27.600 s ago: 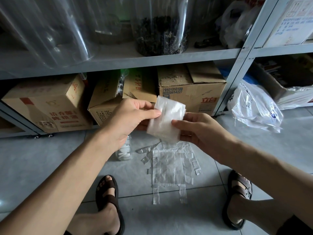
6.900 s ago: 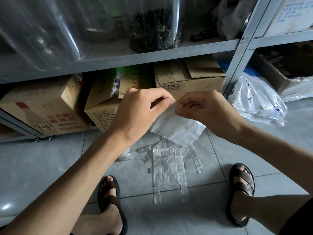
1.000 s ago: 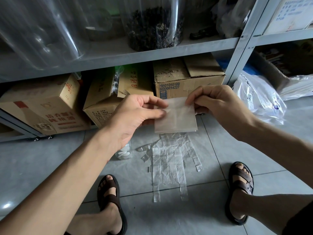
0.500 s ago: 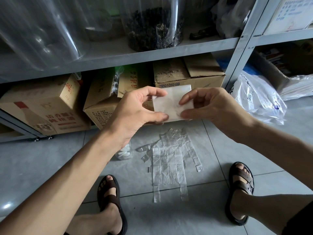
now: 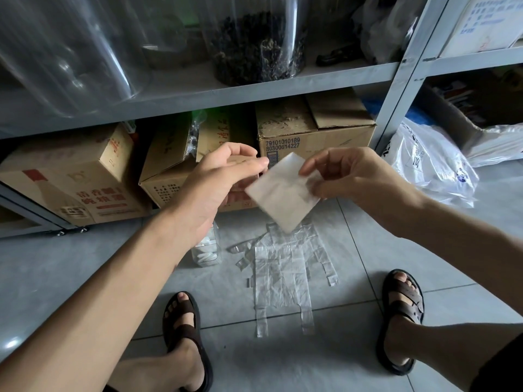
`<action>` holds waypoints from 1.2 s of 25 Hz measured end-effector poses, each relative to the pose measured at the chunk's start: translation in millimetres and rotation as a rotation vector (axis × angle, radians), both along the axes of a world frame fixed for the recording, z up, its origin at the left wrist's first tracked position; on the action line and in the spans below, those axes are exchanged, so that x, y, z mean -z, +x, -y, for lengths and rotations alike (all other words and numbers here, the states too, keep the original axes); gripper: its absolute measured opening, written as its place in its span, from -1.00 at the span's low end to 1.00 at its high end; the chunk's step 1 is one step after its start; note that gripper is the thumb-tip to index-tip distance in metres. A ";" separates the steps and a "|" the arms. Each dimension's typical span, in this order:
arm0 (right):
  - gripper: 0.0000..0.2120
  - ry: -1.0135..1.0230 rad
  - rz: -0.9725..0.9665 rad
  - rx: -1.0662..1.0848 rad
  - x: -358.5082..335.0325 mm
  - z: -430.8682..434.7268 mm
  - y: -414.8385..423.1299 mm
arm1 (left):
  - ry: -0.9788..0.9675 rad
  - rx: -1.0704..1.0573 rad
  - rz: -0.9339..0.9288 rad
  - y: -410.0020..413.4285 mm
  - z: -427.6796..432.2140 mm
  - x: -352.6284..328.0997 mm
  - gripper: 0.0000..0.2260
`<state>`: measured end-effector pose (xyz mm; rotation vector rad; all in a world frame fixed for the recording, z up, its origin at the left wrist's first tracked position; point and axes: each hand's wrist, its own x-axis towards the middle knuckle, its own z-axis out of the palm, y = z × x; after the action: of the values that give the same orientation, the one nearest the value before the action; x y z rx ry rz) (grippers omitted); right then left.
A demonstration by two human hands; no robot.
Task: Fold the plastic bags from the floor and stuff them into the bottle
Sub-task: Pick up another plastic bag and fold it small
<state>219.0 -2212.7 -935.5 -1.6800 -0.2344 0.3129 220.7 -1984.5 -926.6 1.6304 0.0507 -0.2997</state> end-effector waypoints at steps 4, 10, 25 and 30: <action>-0.82 -0.118 0.078 -0.098 1.9 -4.6 -3.3 | 0.100 0.107 -0.125 -2.2 1.9 -4.5 -0.87; -0.57 0.113 -0.116 0.024 -1.1 -9.3 -5.2 | 0.088 0.075 -0.170 -2.8 1.8 -2.8 -0.95; -0.99 0.188 -0.286 0.201 2.2 -23.8 -14.2 | -0.014 -0.029 -0.157 -8.5 1.7 -7.0 -0.86; -0.94 0.192 -0.268 0.195 0.7 -21.0 -11.6 | -0.026 -0.054 -0.160 -7.9 1.7 -9.3 -0.88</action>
<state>207.4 -2191.7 -936.2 -1.4404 0.0962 0.3537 212.8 -1986.2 -917.3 1.5742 0.2112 -0.3872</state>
